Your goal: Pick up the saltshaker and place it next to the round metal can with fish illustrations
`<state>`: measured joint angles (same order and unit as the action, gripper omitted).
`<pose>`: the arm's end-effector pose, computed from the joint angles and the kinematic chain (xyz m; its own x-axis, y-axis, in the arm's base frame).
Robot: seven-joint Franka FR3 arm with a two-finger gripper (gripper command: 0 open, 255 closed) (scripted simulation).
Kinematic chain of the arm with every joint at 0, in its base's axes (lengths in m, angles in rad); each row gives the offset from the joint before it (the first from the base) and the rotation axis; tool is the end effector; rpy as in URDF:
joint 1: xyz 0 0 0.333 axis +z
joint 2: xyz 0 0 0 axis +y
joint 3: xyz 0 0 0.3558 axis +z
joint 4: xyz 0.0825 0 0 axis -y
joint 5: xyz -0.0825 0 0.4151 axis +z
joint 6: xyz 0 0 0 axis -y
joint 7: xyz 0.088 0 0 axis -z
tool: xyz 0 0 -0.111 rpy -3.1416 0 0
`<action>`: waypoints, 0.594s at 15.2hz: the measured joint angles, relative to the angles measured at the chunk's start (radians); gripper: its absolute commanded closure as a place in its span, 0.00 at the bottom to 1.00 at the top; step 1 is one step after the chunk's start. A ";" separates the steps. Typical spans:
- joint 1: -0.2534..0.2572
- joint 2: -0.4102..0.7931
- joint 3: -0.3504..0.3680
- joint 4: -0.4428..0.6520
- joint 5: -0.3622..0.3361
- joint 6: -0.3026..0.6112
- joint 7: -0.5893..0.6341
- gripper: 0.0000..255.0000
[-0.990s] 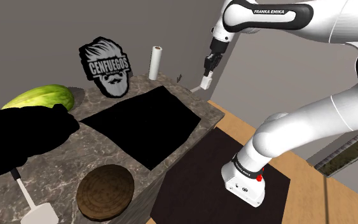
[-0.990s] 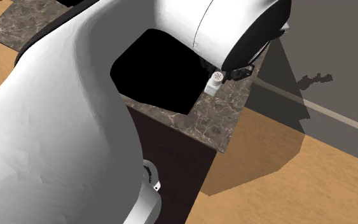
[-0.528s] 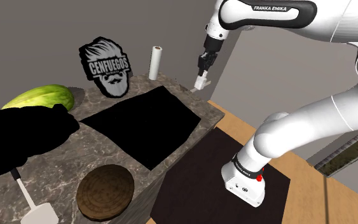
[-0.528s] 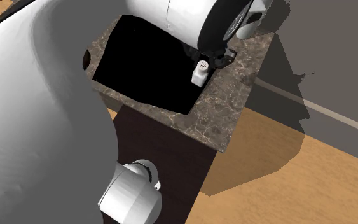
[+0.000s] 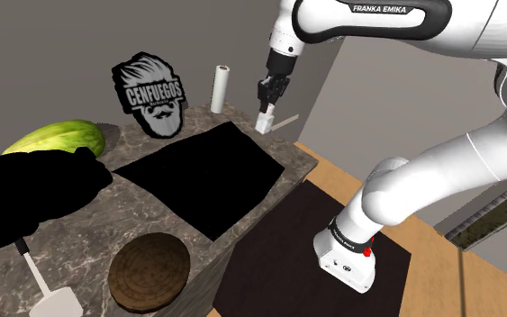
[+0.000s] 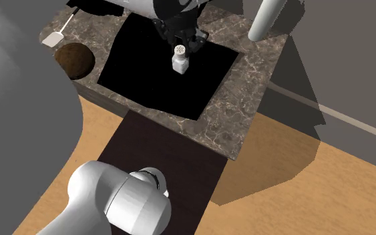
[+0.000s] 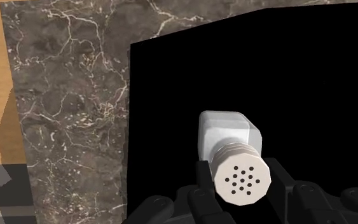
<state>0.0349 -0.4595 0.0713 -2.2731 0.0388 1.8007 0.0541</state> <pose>0.4226 0.0524 0.5561 0.9993 0.0354 -0.0141 0.0354 -0.9994 -0.0053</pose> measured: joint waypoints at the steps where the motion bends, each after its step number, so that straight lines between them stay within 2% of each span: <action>1: 0.009 0.014 0.019 0.016 0.008 -0.002 0.025 1.00; 9: 0.077 0.122 0.162 0.129 0.050 0.001 0.222 1.00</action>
<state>0.1119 -0.3379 0.2332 -2.1443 0.0887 1.8020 0.2758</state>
